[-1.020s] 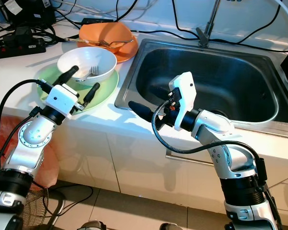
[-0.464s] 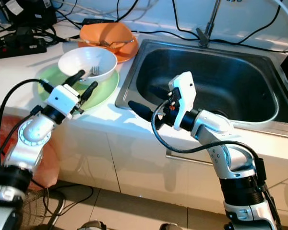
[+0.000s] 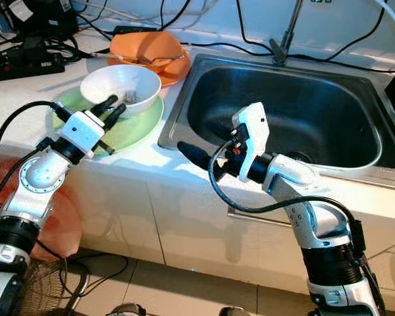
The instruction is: Kitchen organization
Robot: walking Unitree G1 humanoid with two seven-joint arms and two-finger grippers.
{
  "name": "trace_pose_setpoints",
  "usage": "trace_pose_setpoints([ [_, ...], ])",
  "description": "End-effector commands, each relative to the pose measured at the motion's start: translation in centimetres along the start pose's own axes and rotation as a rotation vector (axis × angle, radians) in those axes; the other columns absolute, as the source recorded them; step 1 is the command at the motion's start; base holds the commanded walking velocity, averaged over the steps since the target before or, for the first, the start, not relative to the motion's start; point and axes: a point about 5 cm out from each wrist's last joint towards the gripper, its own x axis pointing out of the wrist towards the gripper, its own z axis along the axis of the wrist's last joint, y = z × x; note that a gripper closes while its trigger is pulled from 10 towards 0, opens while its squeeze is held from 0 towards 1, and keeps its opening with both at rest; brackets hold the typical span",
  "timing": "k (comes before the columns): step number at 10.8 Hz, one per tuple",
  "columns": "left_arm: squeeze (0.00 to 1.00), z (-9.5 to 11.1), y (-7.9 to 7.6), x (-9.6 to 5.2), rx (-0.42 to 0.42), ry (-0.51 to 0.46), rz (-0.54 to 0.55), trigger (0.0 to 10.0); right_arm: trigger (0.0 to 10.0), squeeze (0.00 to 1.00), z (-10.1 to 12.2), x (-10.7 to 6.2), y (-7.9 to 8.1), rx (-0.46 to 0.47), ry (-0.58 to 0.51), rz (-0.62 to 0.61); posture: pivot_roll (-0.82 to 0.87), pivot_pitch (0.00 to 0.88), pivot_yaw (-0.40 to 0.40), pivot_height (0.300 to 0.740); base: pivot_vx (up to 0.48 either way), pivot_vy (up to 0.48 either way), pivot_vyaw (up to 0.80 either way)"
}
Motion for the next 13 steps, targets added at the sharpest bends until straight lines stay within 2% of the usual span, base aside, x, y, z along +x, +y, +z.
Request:
trace_pose_setpoints([
  [1, 0.0, 0.4, 0.2, 0.3, 0.023, -0.018, -0.01, 0.0, 10.0, 0.0, 0.3, -0.1, 0.0, -0.01, -0.007, 0.0, 0.06, 0.077, -0.028, 0.74, 0.0, 0.0, 0.0],
  [5, 0.0, 1.0, 0.6, 0.6, 0.04, -0.064, 0.015, 0.0, 10.0, 0.0, 0.2, -0.1, 0.0, -0.01, -0.005, -0.006, 0.06, 0.081, -0.031, 0.74, 0.0, 0.0, 0.0],
  [8, 0.0, 4.3, 3.1, 1.9, 0.061, -0.201, 0.118, 0.0, 10.0, 0.0, 0.1, -0.1, -0.2, -0.005, -0.005, -0.012, 0.07, 0.081, -0.036, 0.74, 0.0, 0.0, 0.0],
  [10, 0.0, 8.1, 5.9, 3.4, -0.035, -0.33, 0.233, 0.0, 10.0, 0.0, 0.1, 0.1, -0.3, 0.003, -0.009, -0.023, 0.07, 0.081, -0.038, 0.74, 0.0, 0.0, 0.0],
  [11, 0.0, 9.7, 7.2, 3.9, -0.148, -0.381, 0.299, 0.0, 10.0, 0.0, 0.1, 0.1, -0.4, 0.008, -0.014, -0.03, 0.07, 0.081, -0.038, 0.74, 0.0, 0.0, 0.0],
  [12, 0.0, 10.4, 8.2, 4.6, -0.388, -0.407, 0.364, 0.0, 10.0, 0.0, 0.1, 0.2, -0.5, 0.016, -0.02, -0.043, 0.07, 0.08, -0.038, 0.74, 0.0, 0.0, 0.0],
  [13, 0.0, 9.8, 8.3, 5.2, -0.832, -0.409, 0.399, 0.0, 10.0, 0.0, 0.1, 0.4, -0.9, 0.029, -0.032, -0.082, 0.07, 0.079, -0.038, 0.74, 0.0, 0.0, 0.0],
])
